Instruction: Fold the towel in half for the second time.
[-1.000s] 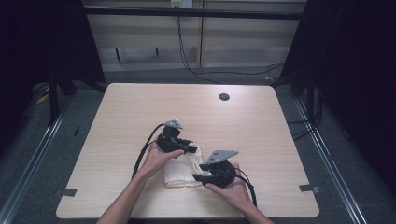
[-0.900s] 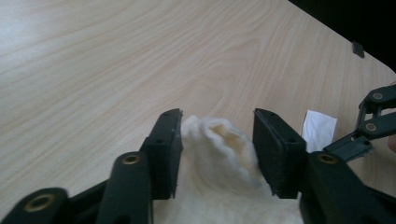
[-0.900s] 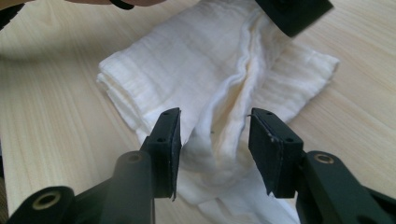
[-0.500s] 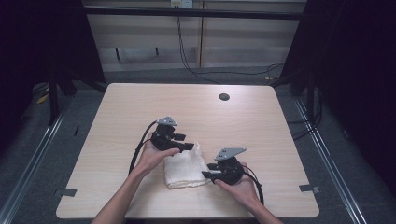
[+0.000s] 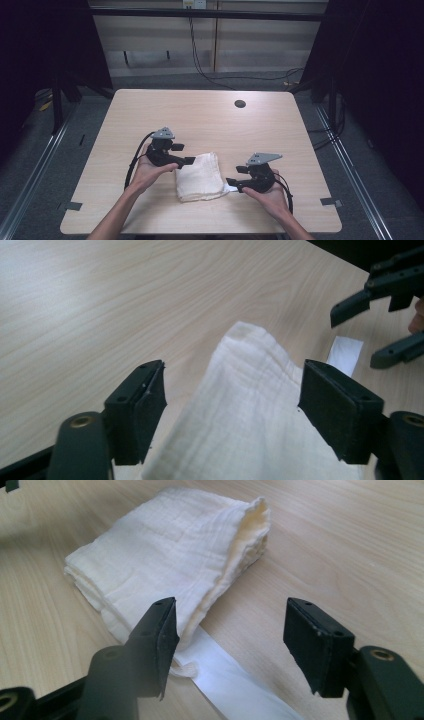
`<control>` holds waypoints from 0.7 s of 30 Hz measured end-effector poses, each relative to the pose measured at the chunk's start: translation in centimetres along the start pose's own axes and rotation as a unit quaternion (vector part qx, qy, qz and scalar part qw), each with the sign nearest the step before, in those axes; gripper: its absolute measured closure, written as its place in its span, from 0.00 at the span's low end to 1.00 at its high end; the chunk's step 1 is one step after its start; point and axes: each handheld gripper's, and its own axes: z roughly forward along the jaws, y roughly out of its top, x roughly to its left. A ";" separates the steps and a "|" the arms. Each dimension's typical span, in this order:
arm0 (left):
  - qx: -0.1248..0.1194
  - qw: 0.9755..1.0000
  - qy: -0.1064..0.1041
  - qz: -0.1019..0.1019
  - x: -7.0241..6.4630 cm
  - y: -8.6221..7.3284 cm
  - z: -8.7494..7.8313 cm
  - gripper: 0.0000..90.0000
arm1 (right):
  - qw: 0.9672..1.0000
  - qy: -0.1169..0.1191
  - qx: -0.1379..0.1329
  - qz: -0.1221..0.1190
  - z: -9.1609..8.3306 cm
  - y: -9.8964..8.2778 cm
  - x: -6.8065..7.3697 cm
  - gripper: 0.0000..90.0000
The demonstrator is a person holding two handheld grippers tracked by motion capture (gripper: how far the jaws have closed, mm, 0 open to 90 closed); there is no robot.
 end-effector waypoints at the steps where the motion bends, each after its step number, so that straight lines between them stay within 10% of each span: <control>1: 0.004 1.000 0.001 0.001 -0.1 -0.1 -0.2 0.27 | 1.000 0.000 -0.003 0.001 -0.1 0.0 -0.1 0.41; 21: 0.020 0.999 0.042 -0.005 -1.0 -4.3 -6.2 0.28 | 0.997 -0.041 -0.052 0.044 -6.5 -1.6 -3.1 0.35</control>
